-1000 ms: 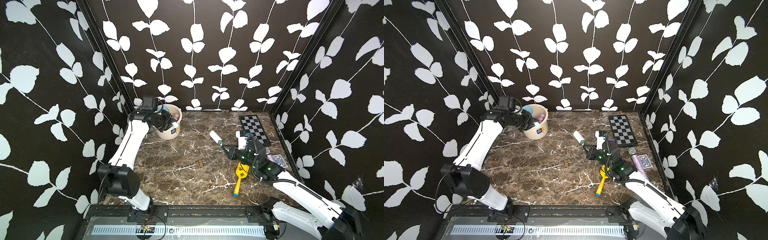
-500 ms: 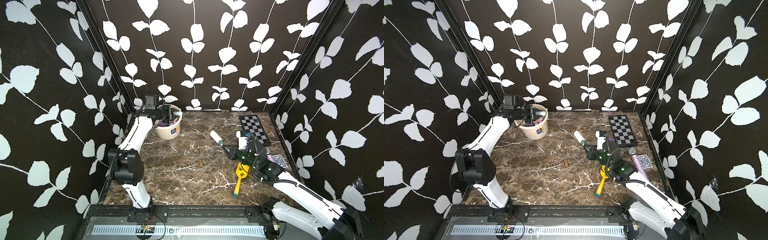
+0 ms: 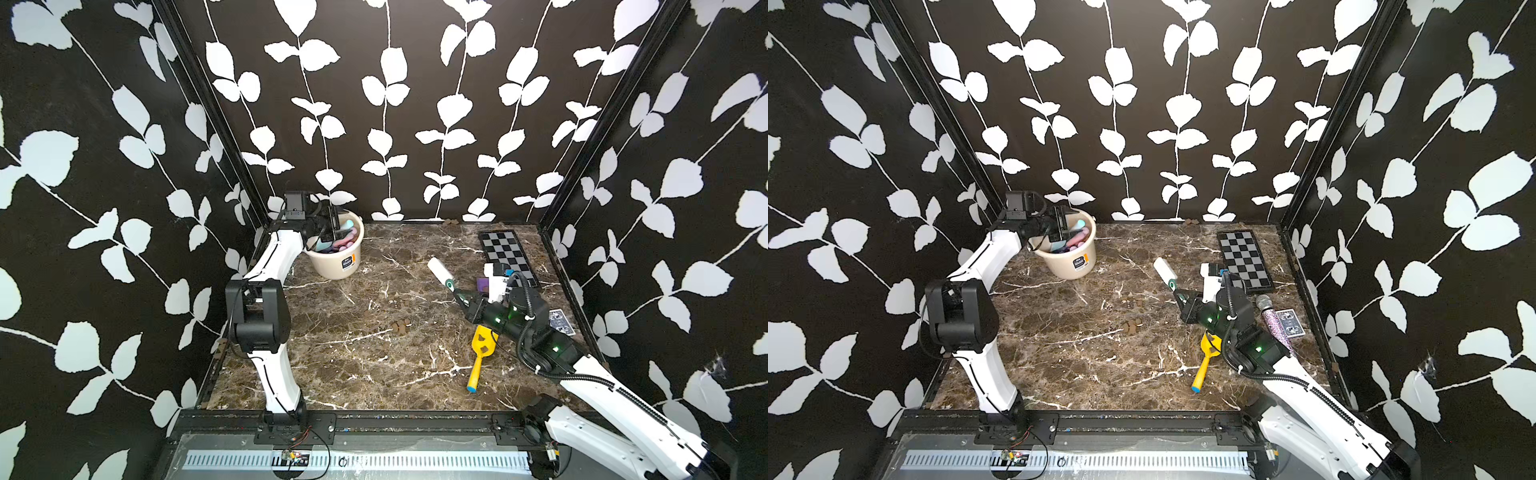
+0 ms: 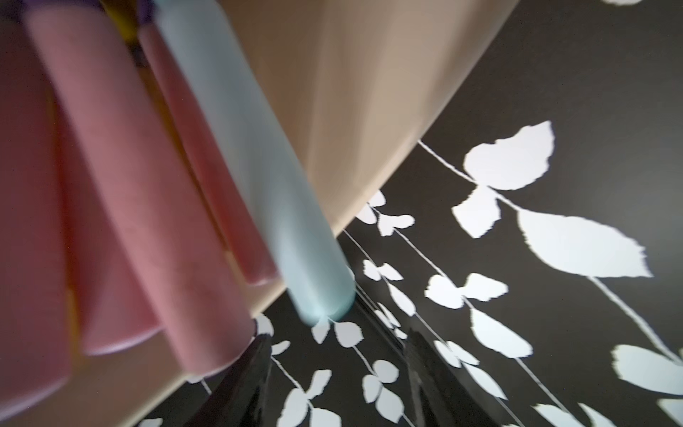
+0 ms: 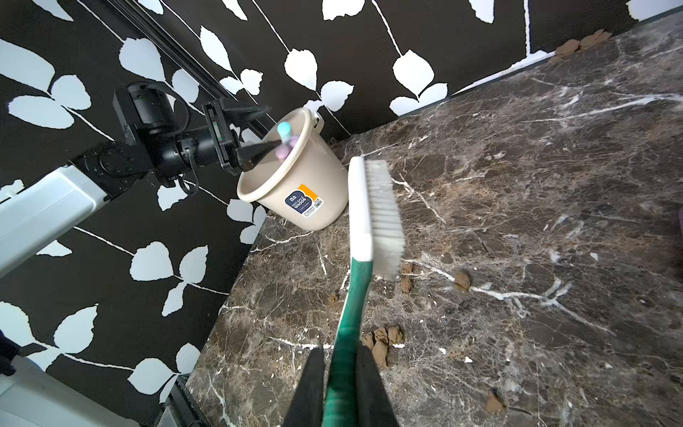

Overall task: Brush the soil off the hand trowel and place it into the bucket
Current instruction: Place the hand trowel in the bucket, then pick up the hand trowel from the center of the board.

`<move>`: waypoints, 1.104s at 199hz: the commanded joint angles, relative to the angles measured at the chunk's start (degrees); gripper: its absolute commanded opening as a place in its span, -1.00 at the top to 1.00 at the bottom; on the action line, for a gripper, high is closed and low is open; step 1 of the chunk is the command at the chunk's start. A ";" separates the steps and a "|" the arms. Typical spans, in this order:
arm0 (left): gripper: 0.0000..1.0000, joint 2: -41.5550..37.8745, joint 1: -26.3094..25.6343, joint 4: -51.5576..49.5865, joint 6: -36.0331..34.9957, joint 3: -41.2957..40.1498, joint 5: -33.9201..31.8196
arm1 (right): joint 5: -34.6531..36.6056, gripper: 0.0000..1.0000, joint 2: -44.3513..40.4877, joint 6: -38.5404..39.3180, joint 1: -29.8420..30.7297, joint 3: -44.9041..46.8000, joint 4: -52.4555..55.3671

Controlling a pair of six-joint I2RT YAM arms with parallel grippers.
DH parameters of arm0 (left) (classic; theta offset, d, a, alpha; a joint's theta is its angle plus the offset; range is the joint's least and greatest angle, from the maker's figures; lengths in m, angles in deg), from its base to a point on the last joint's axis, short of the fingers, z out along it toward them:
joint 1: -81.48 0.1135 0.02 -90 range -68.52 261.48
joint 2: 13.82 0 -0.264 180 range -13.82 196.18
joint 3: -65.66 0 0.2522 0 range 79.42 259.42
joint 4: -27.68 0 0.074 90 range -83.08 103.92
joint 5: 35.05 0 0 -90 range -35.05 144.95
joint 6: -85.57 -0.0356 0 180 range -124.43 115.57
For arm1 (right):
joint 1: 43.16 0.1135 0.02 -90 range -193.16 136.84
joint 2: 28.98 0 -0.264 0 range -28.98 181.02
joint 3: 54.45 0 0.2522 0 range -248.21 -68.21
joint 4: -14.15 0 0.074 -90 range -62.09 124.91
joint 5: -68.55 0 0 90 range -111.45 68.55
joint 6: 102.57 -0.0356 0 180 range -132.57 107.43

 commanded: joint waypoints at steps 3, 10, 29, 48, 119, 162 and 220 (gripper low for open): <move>-0.41 -3.71 0.21 1.94 -4.32 3.43 -1.15 | 1.09 1.00 -0.99 0.16 -0.11 0.58 -1.06; -0.42 -5.09 0.17 0.61 -6.36 3.68 -2.04 | 1.13 1.00 -0.92 0.37 -0.06 0.41 -0.95; -0.41 -9.57 0.06 -6.65 -14.47 4.69 -5.76 | 1.49 1.00 -0.58 1.24 -0.10 -0.49 0.05; -0.39 -14.96 -0.92 -13.16 -21.77 4.10 -9.57 | 1.53 1.00 0.09 1.65 -0.27 -1.17 0.12; -0.37 -34.39 -21.19 -29.67 -45.37 -3.82 -32.40 | 3.37 1.00 0.46 -0.92 -3.07 -2.38 2.14; -0.63 -41.28 -39.37 -22.97 -55.32 -16.68 -37.69 | 9.53 1.00 -3.05 -3.64 -5.65 -4.48 13.76; -0.97 -37.52 -67.52 -6.25 -65.45 -31.46 -53.53 | 12.77 1.00 -12.07 -5.65 -7.69 -3.31 20.73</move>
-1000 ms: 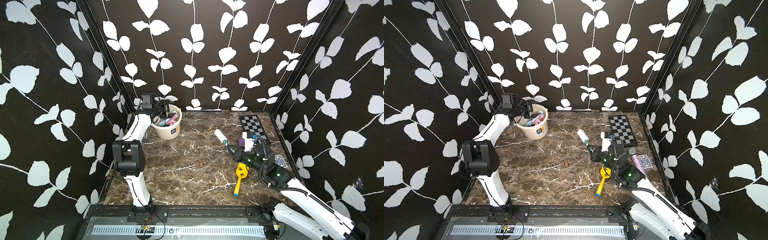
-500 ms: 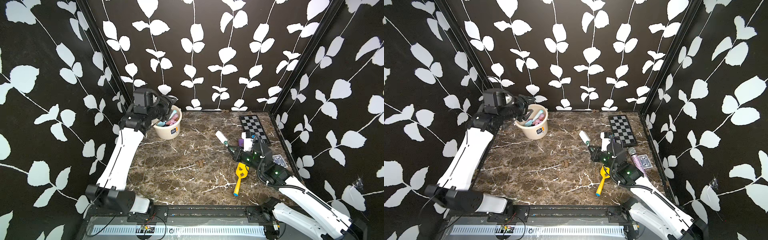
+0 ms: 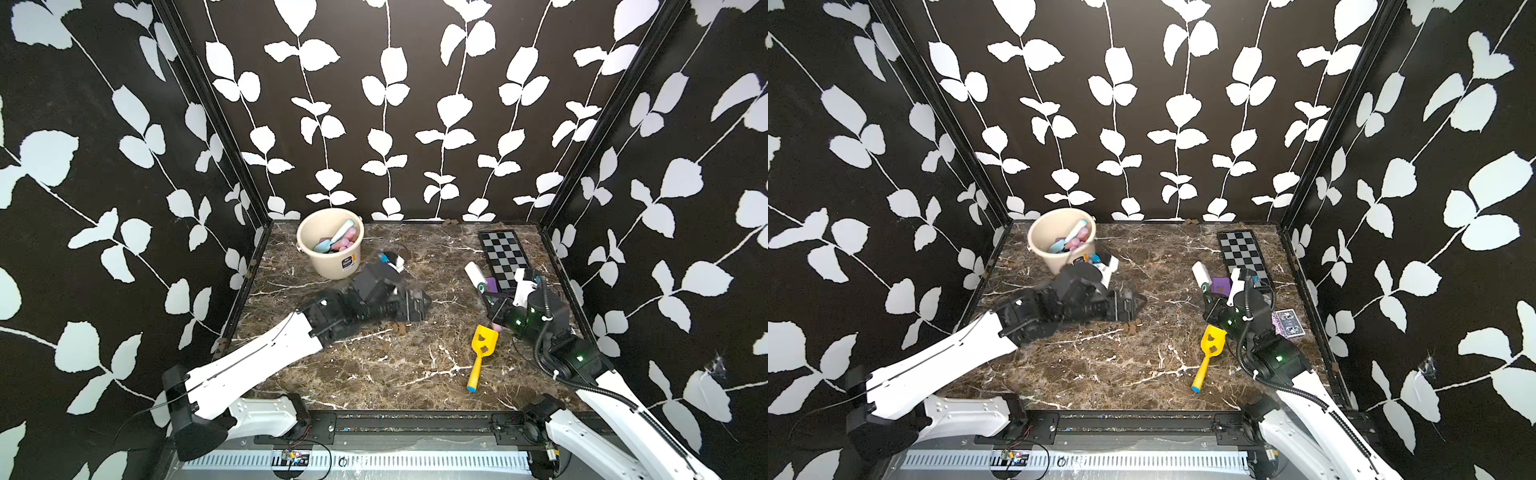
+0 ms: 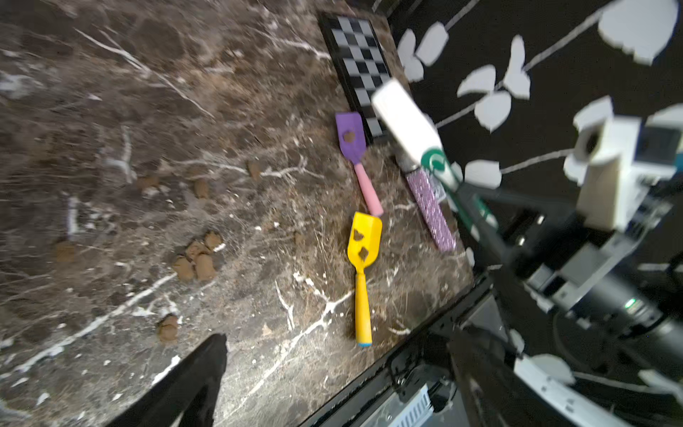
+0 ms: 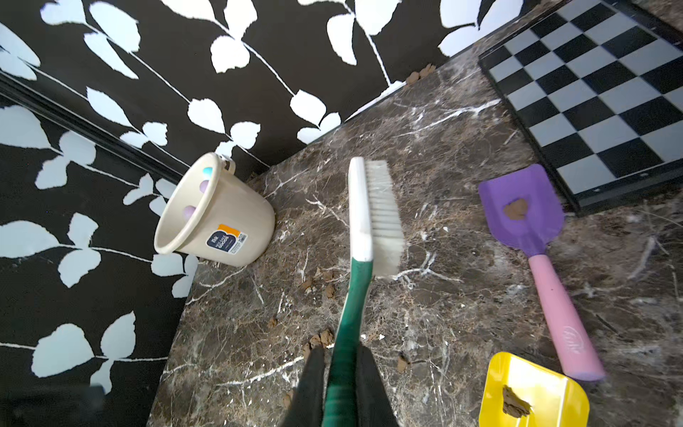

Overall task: Brush the soil off the hand trowel and place it into the bucket
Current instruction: Pick up the hand trowel from the center of the board.

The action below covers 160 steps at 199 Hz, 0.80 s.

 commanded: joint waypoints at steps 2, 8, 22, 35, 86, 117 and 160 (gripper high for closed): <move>-0.98 2.31 -9.23 11.05 -7.03 -4.58 -11.04 | 3.34 1.00 -3.46 -1.56 -0.45 -0.88 3.39; -0.98 3.74 -11.45 12.75 -7.77 -5.31 -13.11 | 3.72 1.00 -4.33 -1.56 -0.45 -0.89 3.96; -0.98 8.29 -16.43 15.84 -9.21 -5.72 -16.80 | 4.35 1.00 -5.90 -1.64 -0.46 -0.74 4.83; -0.98 12.80 -20.43 18.85 -10.65 -5.58 -19.50 | 4.45 1.00 -7.21 -1.73 -0.41 -0.61 5.84; -0.98 29.15 -29.74 29.51 -12.69 -5.16 -27.97 | 4.50 1.00 -12.59 -0.66 -0.50 -0.01 9.48; -0.98 34.60 -31.28 38.25 -13.67 -8.08 -33.39 | 4.89 1.00 -15.72 -0.45 -0.51 0.82 11.03; -0.91 41.41 -31.39 41.80 -10.47 -8.61 -36.85 | 5.37 1.00 -17.78 -0.07 -0.51 1.05 11.59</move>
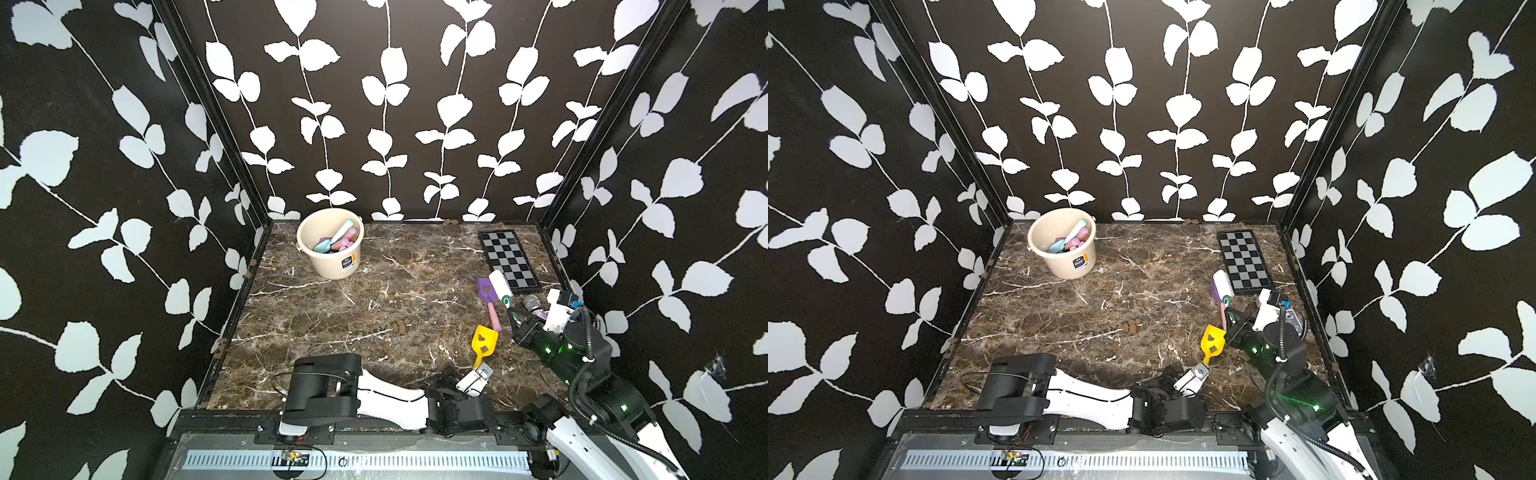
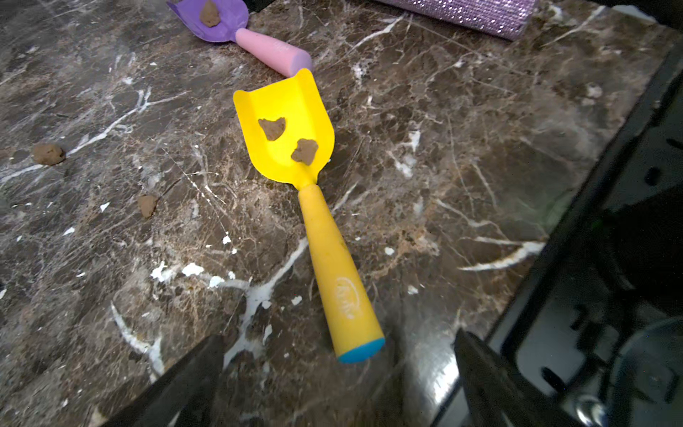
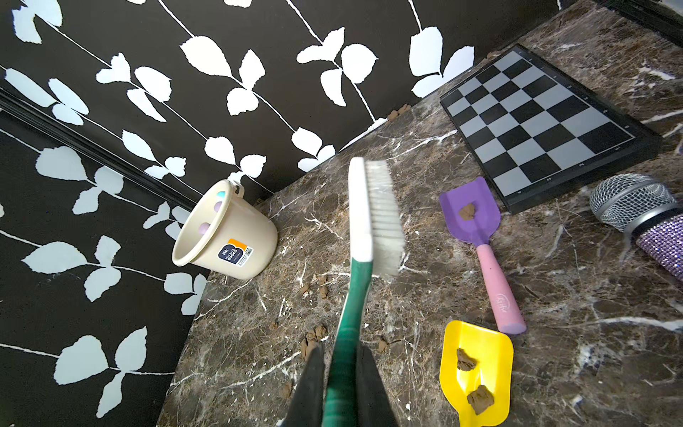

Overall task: Brush the soil off the hand trowel and place it into the bucket
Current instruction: Pick up the hand trowel from the center of the board.

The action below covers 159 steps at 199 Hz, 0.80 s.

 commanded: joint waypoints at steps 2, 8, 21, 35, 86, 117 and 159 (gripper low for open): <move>-0.90 2.03 -0.11 4.75 1.31 -0.48 -3.84 | 1.71 1.00 -0.84 0.48 -0.25 0.28 -0.43; -0.87 2.65 -0.12 4.70 1.07 -0.01 -3.60 | 1.87 1.00 -0.80 0.77 -0.21 0.18 -0.18; -0.78 3.55 -0.11 4.31 0.84 0.96 -3.75 | 1.97 1.00 -0.55 1.29 -0.25 -0.08 -0.25; -0.59 4.23 -0.07 4.47 1.40 1.04 -4.50 | 1.75 1.00 0.06 1.66 -0.23 -0.25 -0.64; -0.18 6.61 1.99 9.10 1.73 0.45 1.14 | 0.66 1.00 1.76 2.18 -0.26 -0.42 -1.97; 0.07 7.53 2.56 10.41 1.04 0.76 3.52 | 1.07 1.00 1.44 2.81 -0.22 -0.91 -0.94; 0.25 7.28 3.10 11.26 1.72 0.09 3.89 | 1.53 1.00 0.52 3.17 -0.19 -1.50 1.22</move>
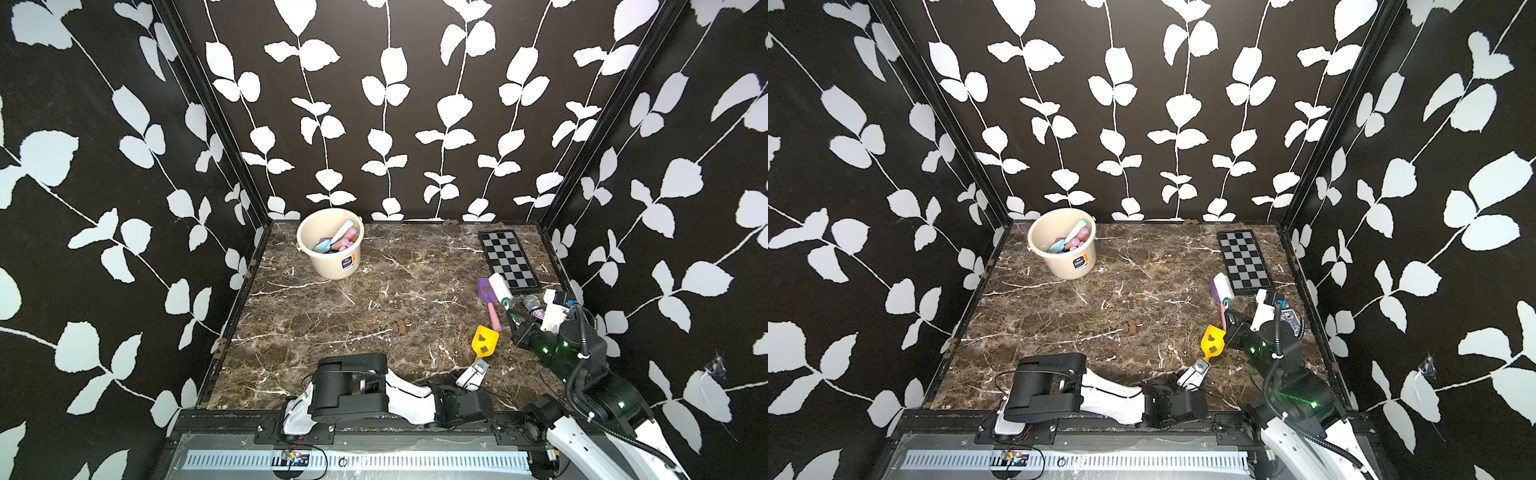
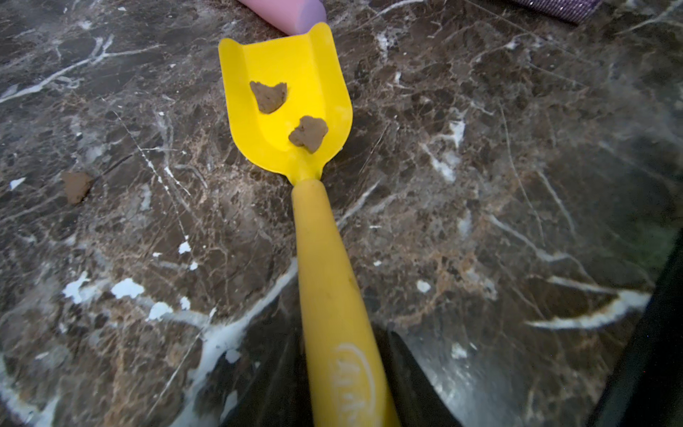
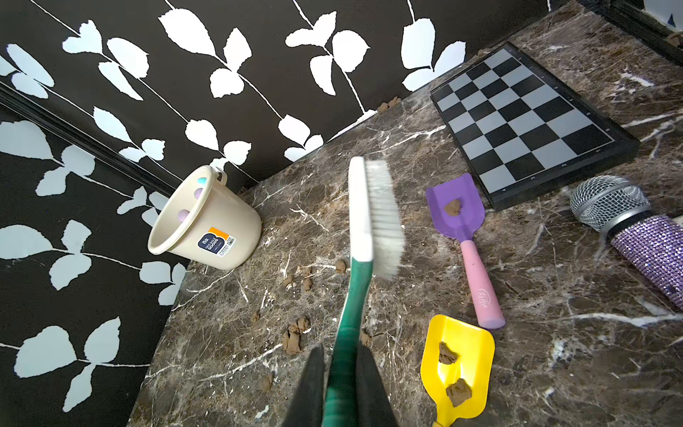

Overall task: Brush the soil off the hand trowel and place it into the bucket
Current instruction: Pick up the hand trowel from the center of the board.

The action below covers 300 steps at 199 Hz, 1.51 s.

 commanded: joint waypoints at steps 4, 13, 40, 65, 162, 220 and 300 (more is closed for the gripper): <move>0.27 -0.29 0.38 1.55 0.49 -0.10 0.84 | 0.91 1.00 -0.98 0.48 -0.13 -1.49 -0.23; 0.31 -0.42 0.47 1.80 0.67 -0.45 0.93 | 1.08 1.00 -1.08 0.73 -0.14 -1.59 0.24; 0.42 -1.10 0.83 3.23 0.77 -1.81 1.63 | 1.03 1.00 -1.33 1.22 -0.16 -1.93 2.35; 0.50 -2.34 0.83 3.84 0.50 -2.91 1.65 | 0.64 1.00 -1.86 1.40 -0.16 -2.36 4.54; 1.00 -14.94 2.23 -10.57 -1.81 -2.45 14.25 | -2.58 1.00 -4.73 1.04 -0.15 -4.42 12.11; 1.00 -27.75 2.19 -23.54 -1.16 -6.07 14.34 | -9.25 1.00 -0.16 6.53 -0.20 -9.68 11.85; 1.00 -49.56 5.86 -43.69 4.90 -12.96 5.87 | -34.80 1.00 9.40 6.66 -0.15 -11.24 -5.79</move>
